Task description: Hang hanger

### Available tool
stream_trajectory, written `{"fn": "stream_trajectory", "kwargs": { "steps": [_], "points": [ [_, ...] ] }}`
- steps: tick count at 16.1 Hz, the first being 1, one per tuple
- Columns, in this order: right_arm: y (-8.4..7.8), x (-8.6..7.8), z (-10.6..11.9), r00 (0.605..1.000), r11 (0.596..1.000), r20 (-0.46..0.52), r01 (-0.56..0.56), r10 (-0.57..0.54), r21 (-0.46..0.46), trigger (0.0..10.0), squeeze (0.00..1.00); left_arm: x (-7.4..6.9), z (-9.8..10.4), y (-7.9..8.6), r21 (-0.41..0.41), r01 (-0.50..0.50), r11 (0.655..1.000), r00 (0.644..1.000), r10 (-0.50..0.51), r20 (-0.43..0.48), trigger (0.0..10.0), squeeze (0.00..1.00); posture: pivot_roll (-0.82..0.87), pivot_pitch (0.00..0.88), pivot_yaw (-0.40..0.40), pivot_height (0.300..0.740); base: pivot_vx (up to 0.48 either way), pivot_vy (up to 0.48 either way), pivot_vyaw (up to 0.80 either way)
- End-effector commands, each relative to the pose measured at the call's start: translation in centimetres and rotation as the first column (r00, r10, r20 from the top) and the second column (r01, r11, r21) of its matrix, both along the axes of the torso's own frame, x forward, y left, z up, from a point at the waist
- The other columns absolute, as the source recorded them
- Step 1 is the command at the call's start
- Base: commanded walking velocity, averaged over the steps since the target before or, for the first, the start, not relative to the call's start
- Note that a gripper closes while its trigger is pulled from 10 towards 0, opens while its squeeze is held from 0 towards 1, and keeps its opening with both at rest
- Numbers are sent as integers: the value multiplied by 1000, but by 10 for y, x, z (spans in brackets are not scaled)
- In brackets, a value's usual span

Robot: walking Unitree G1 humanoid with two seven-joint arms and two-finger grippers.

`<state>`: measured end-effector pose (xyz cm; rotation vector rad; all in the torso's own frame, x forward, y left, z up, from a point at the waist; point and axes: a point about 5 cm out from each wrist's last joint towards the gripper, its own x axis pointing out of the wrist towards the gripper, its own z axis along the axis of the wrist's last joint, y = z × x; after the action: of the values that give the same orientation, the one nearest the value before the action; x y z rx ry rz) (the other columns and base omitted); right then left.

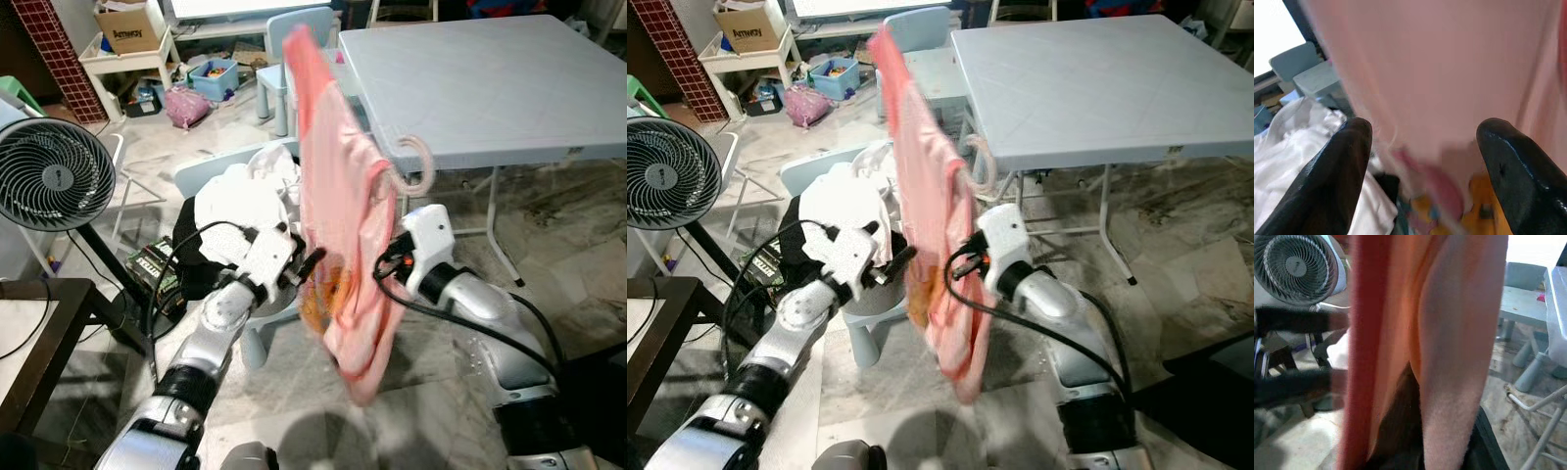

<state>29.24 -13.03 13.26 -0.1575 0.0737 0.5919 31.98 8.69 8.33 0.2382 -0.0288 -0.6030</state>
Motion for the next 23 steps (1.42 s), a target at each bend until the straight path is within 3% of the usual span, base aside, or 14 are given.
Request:
{"fn": "stream_trajectory", "kwargs": {
  "steps": [1, 3, 5, 7, 10, 12, 15, 16, 18, 20, 23],
  "points": [
    [6, 4, 1, 998, 999, 59, 21, -19, -43, 10000, 0, 4, 5, -2, -8, 13, 1000, 1000, -13, 10, 10000, 0, -61, 0, 49, 740, 0, 0, 0],
    [8, 9, -7, 994, 991, 84, 73, -63, -111, 10000, 0, 4, 6, -8, -5, 38, 999, 999, -38, 20, 10000, 0, -57, 0, 47, 740, 0, 0, 0],
    [16, 7, -5, 990, 977, 134, -2, 32, -214, 10000, 0, 4, 6, -9, -7, 42, 999, 999, -42, 23, 10000, 0, -56, 0, 48, 740, 0, 0, 0],
    [24, 1, 3, 989, 989, 92, -108, 117, -103, 10000, 0, 4, 5, -10, -15, 42, 999, 999, -42, 23, 10000, 0, -56, 0, 48, 740, 0, 0, 0],
    [32, -8, 4, 970, 969, 80, -220, 229, -109, 10000, 0, 5, 7, -14, -59, 38, 998, 999, -37, 18, 10000, 0, -62, 0, 48, 740, 0, 0, 0],
    [29, -2, -3, 978, 969, 80, -175, 192, -175, 10000, 0, 4, 8, -17, -63, 48, 997, 999, -47, 19, 10000, 0, -66, 0, 49, 740, 0, 0, 0],
    [44, 8, 7, 982, 983, 116, -137, 151, -118, 10000, 0, 4, 11, -22, -90, 76, 993, 997, -74, 21, 10000, 0, -66, 0, 53, 740, 0, 0, 0],
    [49, 21, 5, 978, 975, 183, -62, 102, -212, 10000, 0, 5, 11, -22, -89, 77, 993, 997, -75, 23, 10000, 0, -69, 0, 53, 740, 0, 0, 0],
    [52, 31, 2, 965, 943, 239, -22, 107, -333, 10000, 0, 5, 11, -23, -88, 75, 993, 997, -73, 25, 10000, 0, -60, 0, 50, 740, 0, 0, 0],
    [54, 34, 2, 969, 944, 216, -43, 119, -327, 10000, 0, 5, 12, -20, -96, 61, 993, 998, -59, 28, 10000, 0, -54, 0, 48, 740, 0, 0, 0],
    [44, 38, -16, 979, 909, 184, -4, 89, -417, 10000, 0, 8, 15, -14, -106, 27, 994, 998, -21, 50, 10000, 0, -55, 0, 44, 740, 0, 0, 0]
  ]
}}
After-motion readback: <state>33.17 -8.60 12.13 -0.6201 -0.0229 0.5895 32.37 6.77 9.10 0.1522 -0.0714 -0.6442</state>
